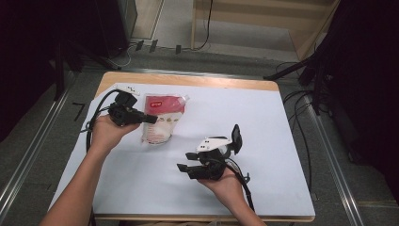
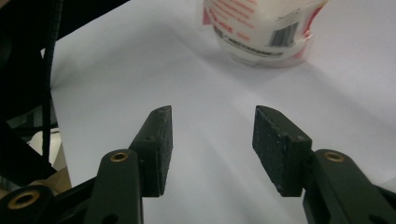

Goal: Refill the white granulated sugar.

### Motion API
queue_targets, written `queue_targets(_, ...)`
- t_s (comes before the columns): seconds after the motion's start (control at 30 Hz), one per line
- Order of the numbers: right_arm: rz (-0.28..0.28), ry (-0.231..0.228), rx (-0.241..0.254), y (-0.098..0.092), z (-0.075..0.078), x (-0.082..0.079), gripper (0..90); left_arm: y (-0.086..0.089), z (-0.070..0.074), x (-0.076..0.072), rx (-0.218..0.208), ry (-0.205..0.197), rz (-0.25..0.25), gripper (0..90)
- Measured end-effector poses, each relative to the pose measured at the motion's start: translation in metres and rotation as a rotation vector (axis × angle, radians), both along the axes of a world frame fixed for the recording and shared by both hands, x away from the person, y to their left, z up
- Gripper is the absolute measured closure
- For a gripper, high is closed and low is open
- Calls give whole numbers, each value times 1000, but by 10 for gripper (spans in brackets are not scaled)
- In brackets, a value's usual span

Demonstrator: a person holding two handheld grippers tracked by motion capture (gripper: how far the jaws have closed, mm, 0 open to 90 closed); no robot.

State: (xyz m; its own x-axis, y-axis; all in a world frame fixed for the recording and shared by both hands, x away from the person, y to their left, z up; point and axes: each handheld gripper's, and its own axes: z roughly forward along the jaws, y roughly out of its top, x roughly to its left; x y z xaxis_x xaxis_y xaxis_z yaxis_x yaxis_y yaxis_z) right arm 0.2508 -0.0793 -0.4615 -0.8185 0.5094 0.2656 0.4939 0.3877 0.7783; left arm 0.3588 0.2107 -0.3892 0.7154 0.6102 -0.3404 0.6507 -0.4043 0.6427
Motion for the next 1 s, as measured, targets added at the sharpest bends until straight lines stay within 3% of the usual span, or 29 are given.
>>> queue_targets(0.23,-18,-20,16,7,7,8,481,4,21,-5,-51,39,-2,900)
queue_targets(0.4,-18,-35,24,17,8,9,457,10,40,-20,-86,9,-4,900)
queue_targets(0.63,-4,-31,-13,26,2,5,476,11,61,-40,-77,-59,-24,900)
queue_targets(0.8,-14,-40,-34,31,-2,4,508,10,65,-47,-122,-21,-50,900)
queue_targets(1.0,-28,-16,-46,39,-9,5,510,4,65,-54,-120,6,-80,900)
